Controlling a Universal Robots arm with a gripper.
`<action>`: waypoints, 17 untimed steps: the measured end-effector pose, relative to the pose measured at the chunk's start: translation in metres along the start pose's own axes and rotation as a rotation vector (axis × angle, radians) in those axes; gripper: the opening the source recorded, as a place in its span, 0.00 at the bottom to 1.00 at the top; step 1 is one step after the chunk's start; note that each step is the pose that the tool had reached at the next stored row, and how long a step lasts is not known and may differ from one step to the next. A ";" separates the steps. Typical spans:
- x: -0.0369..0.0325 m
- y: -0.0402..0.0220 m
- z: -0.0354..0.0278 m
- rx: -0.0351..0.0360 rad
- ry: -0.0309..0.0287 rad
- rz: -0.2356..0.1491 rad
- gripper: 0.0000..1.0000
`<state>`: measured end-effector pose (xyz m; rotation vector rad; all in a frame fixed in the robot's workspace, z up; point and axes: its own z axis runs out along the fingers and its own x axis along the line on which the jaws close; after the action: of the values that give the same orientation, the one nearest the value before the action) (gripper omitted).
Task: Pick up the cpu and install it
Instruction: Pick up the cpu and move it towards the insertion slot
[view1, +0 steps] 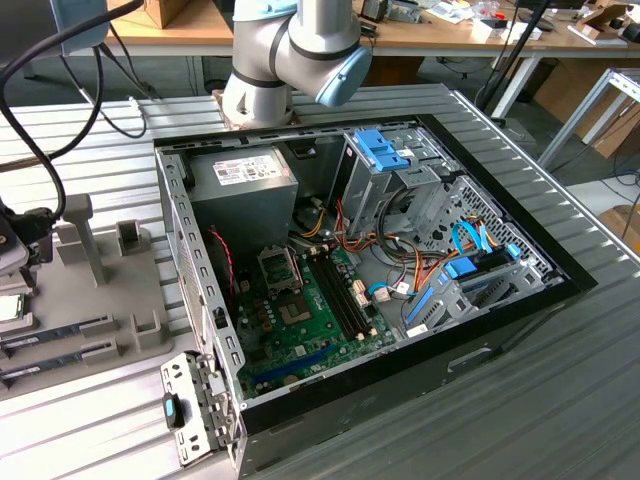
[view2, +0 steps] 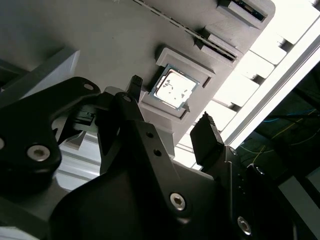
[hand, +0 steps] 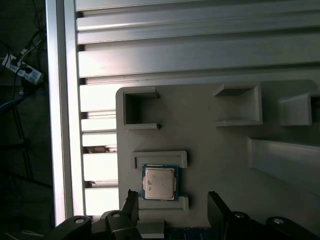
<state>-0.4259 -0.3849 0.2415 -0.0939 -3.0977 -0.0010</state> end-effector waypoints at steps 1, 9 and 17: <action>0.0001 0.0000 0.0010 0.0000 0.0000 0.000 0.66; 0.0004 0.0000 0.0033 0.0000 0.0000 0.000 0.66; 0.0009 -0.0001 0.0046 0.0000 -0.0001 0.000 0.66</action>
<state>-0.4269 -0.3849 0.2369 -0.0939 -3.0978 -0.0010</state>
